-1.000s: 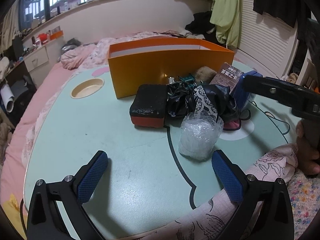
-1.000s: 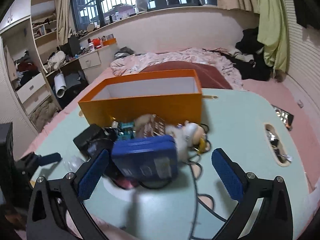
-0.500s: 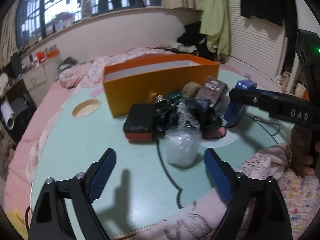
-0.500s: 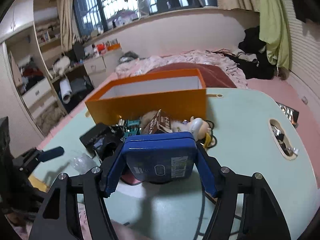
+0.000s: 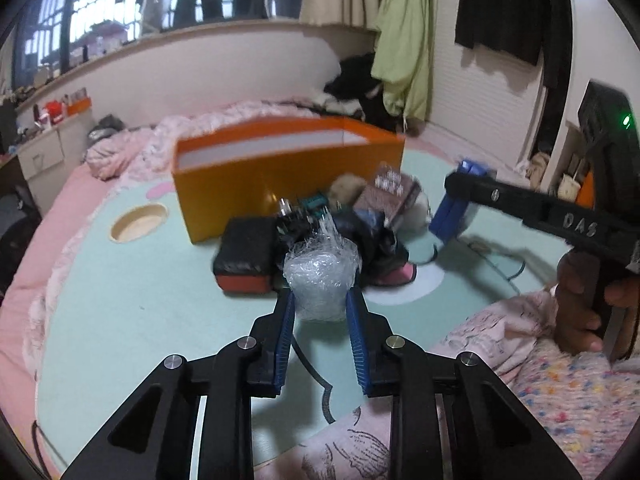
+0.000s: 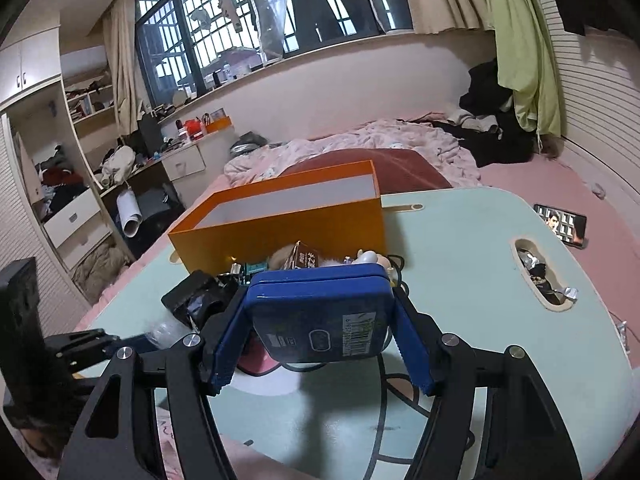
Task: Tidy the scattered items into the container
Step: 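Grasp the blue tin with the right gripper while the left gripper grasps the clear bag, then lower the blue tin and clear bag into the orange box and open both grippers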
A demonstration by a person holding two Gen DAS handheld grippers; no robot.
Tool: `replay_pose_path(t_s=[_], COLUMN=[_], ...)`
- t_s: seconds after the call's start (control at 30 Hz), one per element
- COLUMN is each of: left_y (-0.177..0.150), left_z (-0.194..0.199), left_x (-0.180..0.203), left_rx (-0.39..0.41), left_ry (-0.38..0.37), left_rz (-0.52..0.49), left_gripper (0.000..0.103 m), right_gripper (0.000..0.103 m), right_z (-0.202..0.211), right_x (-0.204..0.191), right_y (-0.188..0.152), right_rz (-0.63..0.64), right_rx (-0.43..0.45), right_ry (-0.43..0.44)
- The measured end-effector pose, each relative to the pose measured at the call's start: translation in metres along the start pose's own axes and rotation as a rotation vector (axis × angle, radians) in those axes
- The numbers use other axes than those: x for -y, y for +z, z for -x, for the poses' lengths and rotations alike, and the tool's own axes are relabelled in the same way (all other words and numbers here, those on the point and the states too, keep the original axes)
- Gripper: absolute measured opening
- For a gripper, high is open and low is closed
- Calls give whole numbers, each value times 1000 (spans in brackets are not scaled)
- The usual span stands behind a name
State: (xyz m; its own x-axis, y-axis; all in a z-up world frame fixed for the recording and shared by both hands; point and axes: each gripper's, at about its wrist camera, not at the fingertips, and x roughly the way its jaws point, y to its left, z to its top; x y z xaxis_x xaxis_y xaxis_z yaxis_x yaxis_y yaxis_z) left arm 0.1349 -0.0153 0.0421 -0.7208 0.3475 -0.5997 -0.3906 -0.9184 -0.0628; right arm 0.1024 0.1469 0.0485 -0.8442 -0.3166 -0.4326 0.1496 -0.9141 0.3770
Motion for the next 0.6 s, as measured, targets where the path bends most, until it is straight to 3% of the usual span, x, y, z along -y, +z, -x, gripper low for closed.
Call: replay_pose_path(t_s=[0.13,0.27,0.4,0.47,0.6], left_y=[25,66,108,126,144], left_z=[15,1,-36,-60,-96], left_x=[-12,-23,-39,-50,-64], left_rx=[76,105,68,35,-24], left_ry=[-43,-43,-39,-45,16], left_rz=[62,80,124,161,190], left_gripper=[25,25,25,25,25], right_gripper=[68,68,68,68,68], right_z=[6,4,-16,-39,-88], right_x=[0,-1,-8,-8,-9], right_y=[12,40,78,100,129], right_rz=[12,4,29,20,21], right_rx=[31,55,67,22,-74], right_ry=[5,23,-27,-25,-48])
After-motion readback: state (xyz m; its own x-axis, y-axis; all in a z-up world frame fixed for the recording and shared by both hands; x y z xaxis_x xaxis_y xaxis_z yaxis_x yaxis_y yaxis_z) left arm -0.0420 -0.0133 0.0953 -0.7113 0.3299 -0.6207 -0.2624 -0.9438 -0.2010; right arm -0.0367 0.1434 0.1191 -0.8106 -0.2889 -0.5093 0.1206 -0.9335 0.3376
